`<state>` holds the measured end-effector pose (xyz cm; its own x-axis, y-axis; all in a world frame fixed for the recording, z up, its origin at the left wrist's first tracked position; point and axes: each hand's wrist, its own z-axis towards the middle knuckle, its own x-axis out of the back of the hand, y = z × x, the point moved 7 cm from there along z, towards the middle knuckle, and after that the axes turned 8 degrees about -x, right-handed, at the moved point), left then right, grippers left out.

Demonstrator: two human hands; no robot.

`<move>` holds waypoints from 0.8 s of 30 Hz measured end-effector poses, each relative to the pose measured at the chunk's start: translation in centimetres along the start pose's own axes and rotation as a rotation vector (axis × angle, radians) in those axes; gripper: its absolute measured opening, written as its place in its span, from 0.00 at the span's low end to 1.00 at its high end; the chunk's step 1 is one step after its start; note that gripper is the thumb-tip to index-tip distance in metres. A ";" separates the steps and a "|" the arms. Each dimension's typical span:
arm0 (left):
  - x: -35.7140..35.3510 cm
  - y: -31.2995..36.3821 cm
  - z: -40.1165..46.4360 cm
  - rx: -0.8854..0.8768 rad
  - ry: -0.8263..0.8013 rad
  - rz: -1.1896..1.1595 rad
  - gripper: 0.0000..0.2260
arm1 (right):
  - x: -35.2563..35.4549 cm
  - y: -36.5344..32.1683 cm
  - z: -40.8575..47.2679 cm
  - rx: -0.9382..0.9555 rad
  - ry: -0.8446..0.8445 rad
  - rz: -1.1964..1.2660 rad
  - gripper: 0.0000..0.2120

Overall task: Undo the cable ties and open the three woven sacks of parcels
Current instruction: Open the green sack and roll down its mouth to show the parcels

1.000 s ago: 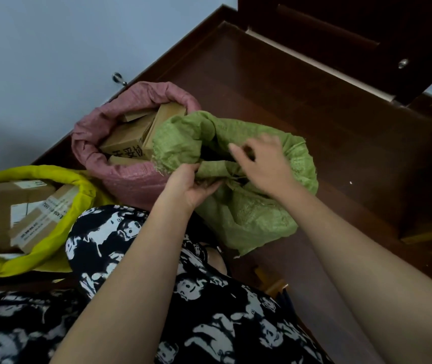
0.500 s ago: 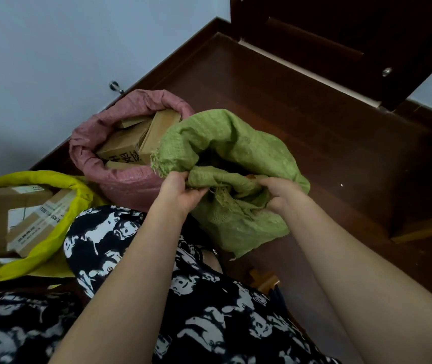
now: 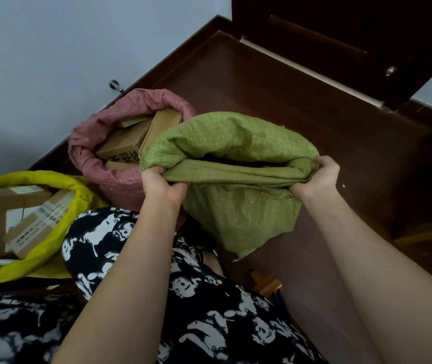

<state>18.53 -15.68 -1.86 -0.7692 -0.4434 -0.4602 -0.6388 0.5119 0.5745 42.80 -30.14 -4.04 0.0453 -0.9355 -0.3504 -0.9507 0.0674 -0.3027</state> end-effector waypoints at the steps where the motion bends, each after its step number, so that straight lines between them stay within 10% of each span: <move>1: 0.0 0.0 0.1 0.005 0.001 -0.010 0.16 | -0.5 0.0 -0.2 -0.007 -0.033 -0.047 0.14; 11: -0.1 0.2 0.4 -0.010 0.047 0.029 0.15 | 0.3 0.9 -1.1 -0.319 0.137 -0.349 0.10; 19: 2.0 -1.3 -0.1 0.228 0.111 0.492 0.14 | -2.4 -1.2 -2.9 -0.158 -0.018 -0.327 0.07; 24: 0.5 -2.7 0.2 0.173 0.082 0.282 0.16 | -1.5 -1.5 -2.0 -0.073 -0.033 -0.084 0.05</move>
<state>19.89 -17.12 -3.79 -0.9164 -0.3205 -0.2397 -0.4002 0.7369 0.5448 43.49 -29.52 -1.28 0.1346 -0.9246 -0.3563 -0.9630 -0.0373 -0.2670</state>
